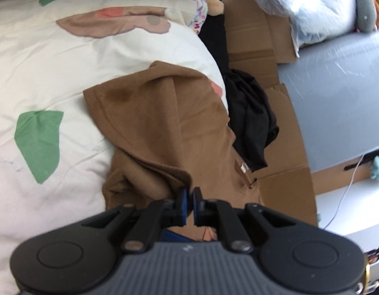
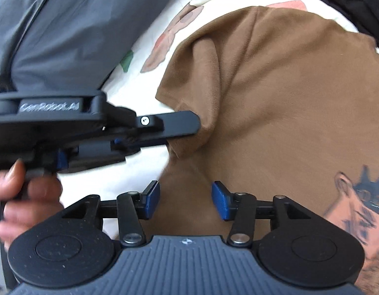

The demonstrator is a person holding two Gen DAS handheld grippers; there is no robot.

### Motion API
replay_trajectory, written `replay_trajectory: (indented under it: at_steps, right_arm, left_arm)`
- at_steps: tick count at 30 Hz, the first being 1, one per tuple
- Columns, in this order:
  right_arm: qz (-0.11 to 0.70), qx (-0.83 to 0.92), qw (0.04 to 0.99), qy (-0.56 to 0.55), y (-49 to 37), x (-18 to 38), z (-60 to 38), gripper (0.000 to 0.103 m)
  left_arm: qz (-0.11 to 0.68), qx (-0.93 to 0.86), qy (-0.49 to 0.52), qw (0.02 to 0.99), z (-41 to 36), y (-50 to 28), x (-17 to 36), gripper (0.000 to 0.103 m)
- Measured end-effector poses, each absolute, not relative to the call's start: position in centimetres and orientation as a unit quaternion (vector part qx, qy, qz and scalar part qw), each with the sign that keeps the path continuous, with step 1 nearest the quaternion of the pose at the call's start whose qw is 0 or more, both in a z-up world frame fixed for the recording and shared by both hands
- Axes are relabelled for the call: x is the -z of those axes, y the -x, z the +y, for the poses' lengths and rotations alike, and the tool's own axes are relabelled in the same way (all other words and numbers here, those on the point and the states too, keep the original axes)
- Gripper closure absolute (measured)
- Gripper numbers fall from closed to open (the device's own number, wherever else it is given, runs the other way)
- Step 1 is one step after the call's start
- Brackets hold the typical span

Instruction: Fold clothes

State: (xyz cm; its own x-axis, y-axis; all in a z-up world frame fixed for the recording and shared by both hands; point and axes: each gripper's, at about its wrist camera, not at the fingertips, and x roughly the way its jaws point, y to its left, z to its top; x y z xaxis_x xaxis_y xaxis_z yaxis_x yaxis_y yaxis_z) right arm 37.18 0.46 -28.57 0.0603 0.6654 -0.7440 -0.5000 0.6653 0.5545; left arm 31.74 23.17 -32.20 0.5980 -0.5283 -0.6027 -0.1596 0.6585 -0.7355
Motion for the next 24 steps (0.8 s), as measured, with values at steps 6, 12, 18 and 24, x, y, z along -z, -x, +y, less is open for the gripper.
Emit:
replay_trajectory:
  at_steps: [6, 12, 18, 24]
  right_arm:
    - [0.565, -0.349, 0.744, -0.071, -36.8, 28.1, -3.8, 0.047]
    - [0.572, -0.310, 0.754, -0.088, -36.3, 27.2, -7.5, 0.046]
    - [0.563, -0.316, 0.759, -0.090, -36.2, 26.3, -8.5, 0.046]
    - [0.557, -0.320, 0.761, -0.092, -36.3, 26.2, -8.7, 0.046]
  left_arm:
    - [0.456, 0.123, 0.286, 0.834, 19.9, -31.9, 31.9, 0.098]
    - [0.506, 0.110, 0.195, 0.833, 17.1, -31.3, 32.9, 0.085]
    - [0.498, 0.107, 0.195, 0.838, 17.7, -30.2, 31.6, 0.068]
    - [0.454, 0.088, 0.193, 0.865, 19.5, -29.9, 29.1, 0.067]
